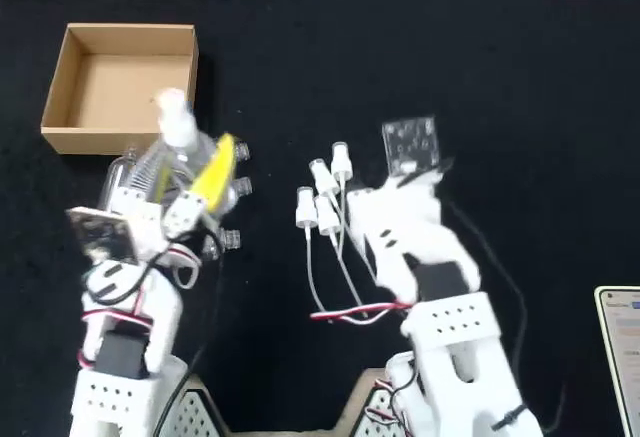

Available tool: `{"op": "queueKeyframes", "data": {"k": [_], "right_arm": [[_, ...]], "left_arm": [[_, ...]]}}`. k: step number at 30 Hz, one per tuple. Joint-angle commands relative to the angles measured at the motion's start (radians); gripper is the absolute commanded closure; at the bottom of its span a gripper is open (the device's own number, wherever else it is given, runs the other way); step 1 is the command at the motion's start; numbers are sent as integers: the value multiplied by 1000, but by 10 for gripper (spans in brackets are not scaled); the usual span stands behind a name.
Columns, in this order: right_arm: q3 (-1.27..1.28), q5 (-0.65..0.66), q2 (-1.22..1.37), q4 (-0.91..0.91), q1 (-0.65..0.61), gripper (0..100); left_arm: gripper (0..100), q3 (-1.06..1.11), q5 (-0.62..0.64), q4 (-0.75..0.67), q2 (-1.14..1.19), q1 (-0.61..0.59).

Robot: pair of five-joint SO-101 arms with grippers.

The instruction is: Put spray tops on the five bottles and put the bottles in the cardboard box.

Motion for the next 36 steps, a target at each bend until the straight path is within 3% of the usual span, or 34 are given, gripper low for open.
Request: {"op": "queueKeyframes", "data": {"k": [1,7,16,21,26,32,36], "right_arm": [[50,-12,-16,-127,20,942],[70,-12,-16,-132,20,942],[79,-12,-16,-132,20,941],[79,-12,-16,-132,20,941],[79,-12,-16,-132,20,941],[79,-12,-16,-132,20,940],[79,-12,-16,-132,20,939]], "left_arm": [[845,-171,3,2,61,-87],[841,-526,0,-20,471,-182],[841,-941,0,-203,1191,-377],[840,-1092,0,-252,1459,-384],[844,-1161,-5,-423,1662,-381],[844,-1188,-126,-624,1867,-383],[842,-1323,-132,-660,2013,-394]]}}
